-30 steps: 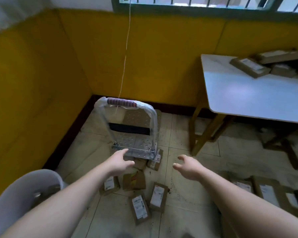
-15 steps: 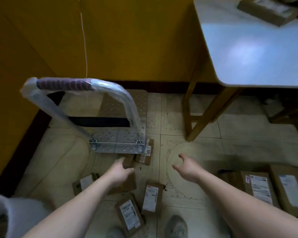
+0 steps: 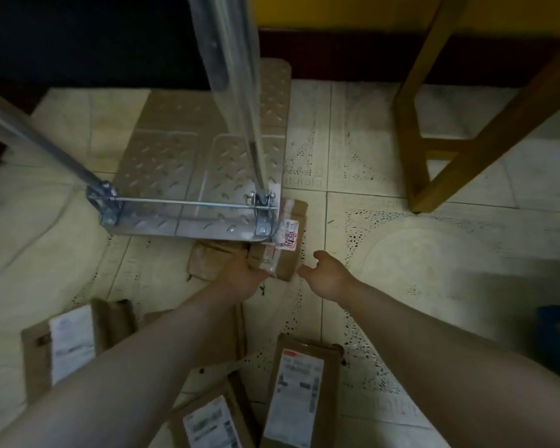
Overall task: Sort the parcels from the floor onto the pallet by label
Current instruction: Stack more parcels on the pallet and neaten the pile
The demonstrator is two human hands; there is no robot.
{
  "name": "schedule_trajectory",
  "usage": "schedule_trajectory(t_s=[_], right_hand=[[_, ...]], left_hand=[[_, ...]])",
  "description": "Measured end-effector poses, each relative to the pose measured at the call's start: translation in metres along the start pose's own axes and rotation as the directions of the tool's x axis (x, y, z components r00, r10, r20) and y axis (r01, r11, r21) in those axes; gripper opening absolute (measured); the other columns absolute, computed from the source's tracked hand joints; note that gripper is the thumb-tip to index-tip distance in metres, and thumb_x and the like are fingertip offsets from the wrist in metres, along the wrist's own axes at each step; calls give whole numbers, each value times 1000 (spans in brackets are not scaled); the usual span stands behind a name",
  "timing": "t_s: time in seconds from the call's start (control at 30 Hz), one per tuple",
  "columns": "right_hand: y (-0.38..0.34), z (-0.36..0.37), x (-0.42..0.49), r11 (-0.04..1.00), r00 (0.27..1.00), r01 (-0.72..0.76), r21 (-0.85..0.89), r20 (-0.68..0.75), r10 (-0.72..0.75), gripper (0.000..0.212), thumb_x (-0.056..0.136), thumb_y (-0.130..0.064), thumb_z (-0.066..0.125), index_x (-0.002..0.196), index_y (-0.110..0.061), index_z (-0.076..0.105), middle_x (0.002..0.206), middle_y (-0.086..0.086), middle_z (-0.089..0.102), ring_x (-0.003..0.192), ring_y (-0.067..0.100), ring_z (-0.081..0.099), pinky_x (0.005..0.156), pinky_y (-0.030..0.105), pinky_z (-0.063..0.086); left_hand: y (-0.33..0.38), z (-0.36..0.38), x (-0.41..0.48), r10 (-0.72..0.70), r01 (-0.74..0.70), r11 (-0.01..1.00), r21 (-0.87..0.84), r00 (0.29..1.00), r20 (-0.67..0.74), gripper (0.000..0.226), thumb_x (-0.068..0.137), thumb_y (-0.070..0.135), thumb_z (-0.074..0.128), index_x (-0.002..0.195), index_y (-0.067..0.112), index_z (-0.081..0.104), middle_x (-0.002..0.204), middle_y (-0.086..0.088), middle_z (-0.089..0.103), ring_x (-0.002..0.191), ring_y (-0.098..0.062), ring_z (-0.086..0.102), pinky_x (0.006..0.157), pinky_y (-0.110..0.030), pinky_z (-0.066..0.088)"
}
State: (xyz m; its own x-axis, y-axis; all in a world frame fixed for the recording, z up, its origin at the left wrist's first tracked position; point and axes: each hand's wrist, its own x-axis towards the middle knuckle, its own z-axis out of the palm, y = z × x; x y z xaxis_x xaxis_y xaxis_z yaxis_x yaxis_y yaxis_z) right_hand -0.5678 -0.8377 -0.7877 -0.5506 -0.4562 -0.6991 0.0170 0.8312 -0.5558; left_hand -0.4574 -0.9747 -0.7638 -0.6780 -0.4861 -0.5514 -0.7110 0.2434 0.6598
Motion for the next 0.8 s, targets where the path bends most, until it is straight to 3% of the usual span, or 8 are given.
schedule_trajectory(t_s=[0.07, 0.17, 0.27, 0.4, 0.57, 0.67, 0.73, 0.8], right_hand=[[9, 14, 22, 999, 1000, -5, 32, -6, 6, 71, 94, -45, 52, 147, -5, 26, 147, 15, 39, 126, 28, 46, 86, 24, 36], [16, 29, 46, 996, 1000, 9, 93, -11, -8, 68, 94, -38, 55, 146, -6, 26, 146, 14, 41, 126, 28, 45, 85, 25, 34], [18, 40, 56, 966, 997, 51, 255, 40, -64, 65, 90, -23, 60, 145, -17, 27, 139, 6, 49, 111, 20, 52, 78, 23, 41], [21, 46, 48, 933, 998, 31, 359, 35, -47, 43, 90, -23, 58, 130, -19, 42, 123, 5, 59, 99, 16, 59, 80, 30, 51], [36, 44, 19, 939, 997, -77, 334, 27, 72, 30, 93, -35, 56, 121, -25, 56, 115, 4, 66, 96, 20, 63, 75, 31, 51], [33, 29, -18, 904, 993, -116, 412, 51, 104, 17, 92, -34, 58, 108, -30, 62, 111, 3, 68, 95, 21, 65, 84, 38, 53], [22, 13, -57, 865, 987, -158, 476, 51, 152, 11, 89, -36, 62, 98, -30, 59, 103, 1, 69, 85, 17, 66, 70, 33, 54], [5, -7, -97, 820, 969, -229, 524, 41, 245, 32, 87, -39, 64, 109, -22, 47, 104, 2, 64, 82, 16, 63, 62, 31, 51]], left_hand=[[-15, 14, 19, 15, -15, 1000, 13, 1000, -13, 22, 85, 5, 62, 98, 22, 56, 98, 3, 57, 87, -11, 56, 67, -9, 38], [-29, 27, 40, -8, 5, 999, -52, 998, -66, 36, 81, 6, 66, 114, 16, 55, 114, 1, 55, 104, -18, 53, 84, -24, 39], [-35, 36, 55, -102, 97, 992, -81, 993, -55, 50, 81, 11, 65, 129, 12, 48, 128, 0, 52, 115, -23, 51, 94, -31, 41], [-39, 43, 54, -249, 246, 964, -97, 968, -19, 48, 88, 21, 56, 134, 15, 46, 129, -10, 53, 107, -25, 55, 81, -31, 47], [-37, 55, 32, -265, 277, 929, -247, 961, 78, 19, 93, 22, 56, 111, 25, 52, 107, 2, 63, 84, -9, 61, 59, -17, 47], [-17, 51, 0, -318, 338, 888, -313, 941, 114, 32, 91, 30, 60, 112, 29, 36, 95, 6, 56, 73, -6, 56, 46, -19, 42], [5, 43, -33, -355, 386, 858, -338, 922, 152, 43, 88, 33, 62, 119, 27, 33, 100, 0, 60, 77, -14, 62, 51, -26, 46], [30, 33, -69, -358, 406, 828, -387, 914, 193, 47, 87, 29, 65, 121, 25, 33, 98, -5, 63, 67, -15, 69, 48, -26, 49]])
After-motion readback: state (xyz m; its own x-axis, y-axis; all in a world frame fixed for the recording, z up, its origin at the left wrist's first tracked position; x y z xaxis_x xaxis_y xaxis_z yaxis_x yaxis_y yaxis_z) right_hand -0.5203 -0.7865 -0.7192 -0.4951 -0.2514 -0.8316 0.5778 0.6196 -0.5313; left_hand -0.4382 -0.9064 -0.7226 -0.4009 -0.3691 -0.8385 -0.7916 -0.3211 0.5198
